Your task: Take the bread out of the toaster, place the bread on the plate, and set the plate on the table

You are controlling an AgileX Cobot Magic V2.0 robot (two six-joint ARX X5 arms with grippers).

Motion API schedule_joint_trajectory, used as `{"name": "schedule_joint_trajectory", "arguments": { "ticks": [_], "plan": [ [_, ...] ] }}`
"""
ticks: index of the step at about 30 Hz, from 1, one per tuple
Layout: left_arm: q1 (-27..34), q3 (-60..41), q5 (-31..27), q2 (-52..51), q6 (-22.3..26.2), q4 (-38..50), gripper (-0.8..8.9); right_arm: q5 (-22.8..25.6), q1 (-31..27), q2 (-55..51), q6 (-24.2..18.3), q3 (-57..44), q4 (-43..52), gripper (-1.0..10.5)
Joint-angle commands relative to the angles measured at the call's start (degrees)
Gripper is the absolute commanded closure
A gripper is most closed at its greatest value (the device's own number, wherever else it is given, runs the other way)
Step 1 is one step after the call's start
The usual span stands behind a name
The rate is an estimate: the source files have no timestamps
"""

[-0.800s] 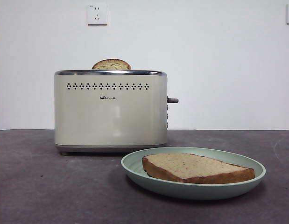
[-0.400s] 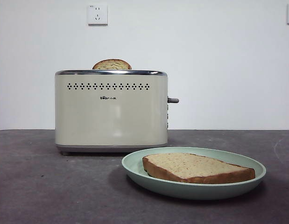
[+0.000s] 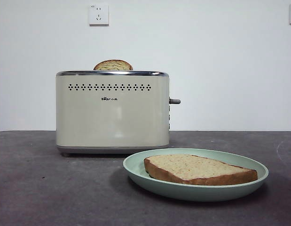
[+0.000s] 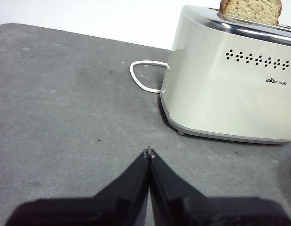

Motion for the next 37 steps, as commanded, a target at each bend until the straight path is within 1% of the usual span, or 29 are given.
{"name": "schedule_joint_trajectory", "arguments": {
  "ticks": [1,6,37],
  "plan": [
    [0.13,-0.74,-0.17,-0.09,0.66,0.42,8.16,0.57,0.17,-1.16,1.16,-0.55,-0.92,9.5],
    [0.13,-0.74,-0.22,-0.07,0.66,0.46,8.16,0.28,0.48,-1.16,2.29,-0.55,-0.74,9.4],
    [0.13,-0.74,-0.24,-0.07,0.66,0.48,8.16,0.28,0.48,-0.48,2.25,-0.52,-0.63,9.5]
  ]
}}
